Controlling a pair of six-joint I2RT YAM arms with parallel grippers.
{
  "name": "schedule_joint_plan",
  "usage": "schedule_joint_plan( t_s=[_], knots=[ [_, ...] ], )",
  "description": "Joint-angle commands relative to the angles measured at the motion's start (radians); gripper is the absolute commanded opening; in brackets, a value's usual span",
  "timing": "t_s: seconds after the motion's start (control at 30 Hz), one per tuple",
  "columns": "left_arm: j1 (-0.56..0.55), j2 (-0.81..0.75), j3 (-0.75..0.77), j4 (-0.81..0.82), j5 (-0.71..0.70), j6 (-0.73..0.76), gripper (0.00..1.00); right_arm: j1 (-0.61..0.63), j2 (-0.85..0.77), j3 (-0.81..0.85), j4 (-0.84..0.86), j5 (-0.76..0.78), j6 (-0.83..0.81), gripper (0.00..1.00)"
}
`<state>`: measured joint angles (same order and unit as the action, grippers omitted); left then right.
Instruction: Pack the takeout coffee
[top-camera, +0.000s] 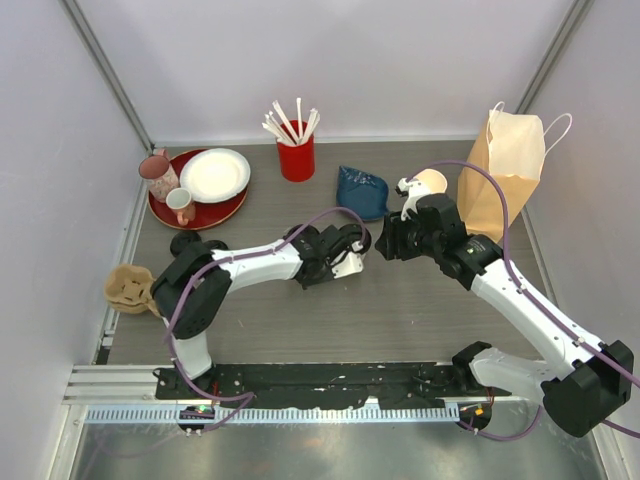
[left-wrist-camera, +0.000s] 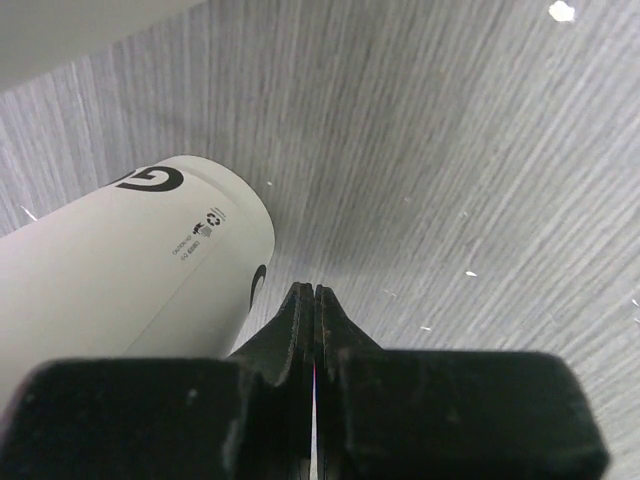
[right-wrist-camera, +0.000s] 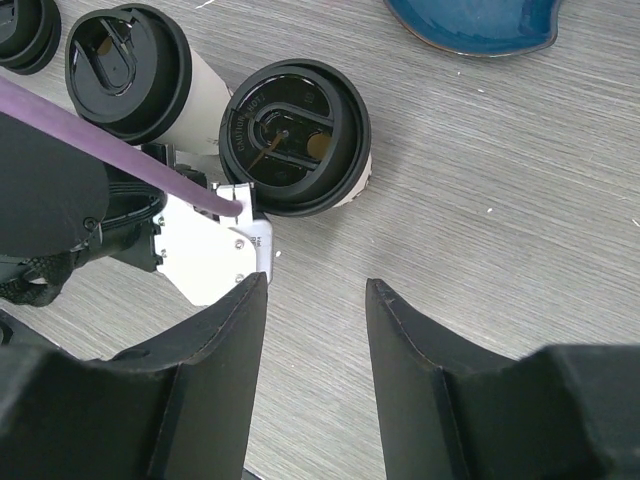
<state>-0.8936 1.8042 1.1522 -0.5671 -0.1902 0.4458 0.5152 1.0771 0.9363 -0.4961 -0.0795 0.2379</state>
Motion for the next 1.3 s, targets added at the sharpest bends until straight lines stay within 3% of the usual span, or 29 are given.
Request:
schedule_joint_plan(
  t_s=[0.0,0.6,1.27],
  knots=[
    [0.005,0.033,-0.002,0.039,-0.045,0.039,0.00,0.005,-0.031,0.007,0.018,0.014,-0.014,0.50],
    [0.096,0.132,0.122,0.078,-0.060,0.131,0.00,0.005,-0.039,0.012,0.005,0.015,-0.022,0.49],
    [0.124,0.161,0.208,0.073,-0.043,0.162,0.00,0.005,-0.045,0.022,-0.018,0.017,-0.031,0.49]
  ],
)
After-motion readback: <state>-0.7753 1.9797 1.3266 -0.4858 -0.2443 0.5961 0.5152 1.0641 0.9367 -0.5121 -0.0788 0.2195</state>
